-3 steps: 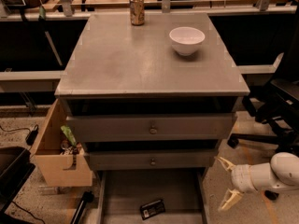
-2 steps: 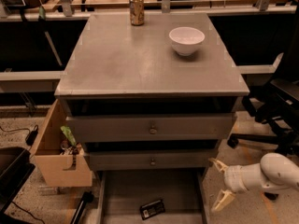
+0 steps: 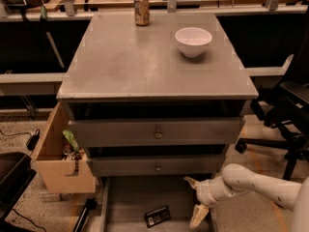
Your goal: Pick rxbar chocolate from bottom drawer and place on counter
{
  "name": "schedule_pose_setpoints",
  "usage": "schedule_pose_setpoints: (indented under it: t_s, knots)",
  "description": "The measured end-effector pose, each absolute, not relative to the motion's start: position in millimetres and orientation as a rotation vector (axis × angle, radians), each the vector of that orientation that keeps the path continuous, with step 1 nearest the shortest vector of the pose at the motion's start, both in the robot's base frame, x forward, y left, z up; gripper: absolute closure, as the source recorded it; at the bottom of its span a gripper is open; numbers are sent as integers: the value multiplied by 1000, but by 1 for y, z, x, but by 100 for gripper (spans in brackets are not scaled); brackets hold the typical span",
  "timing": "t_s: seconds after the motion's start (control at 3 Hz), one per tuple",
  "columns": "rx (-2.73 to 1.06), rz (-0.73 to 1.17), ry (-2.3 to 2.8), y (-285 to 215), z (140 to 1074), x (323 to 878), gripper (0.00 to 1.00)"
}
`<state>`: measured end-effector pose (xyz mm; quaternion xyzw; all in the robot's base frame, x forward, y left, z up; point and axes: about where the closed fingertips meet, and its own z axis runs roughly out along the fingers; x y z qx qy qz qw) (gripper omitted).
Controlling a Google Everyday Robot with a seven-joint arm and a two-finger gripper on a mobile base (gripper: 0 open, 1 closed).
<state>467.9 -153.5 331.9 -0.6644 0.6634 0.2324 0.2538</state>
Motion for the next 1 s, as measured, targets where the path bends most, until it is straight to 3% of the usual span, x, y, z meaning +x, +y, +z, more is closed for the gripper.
schedule_pose_setpoints:
  t_s: [0.33, 1.0]
  knots:
    - [-1855, 653, 1825, -119, 278, 462, 0]
    - [-1858, 710, 1743, -99, 261, 468, 0]
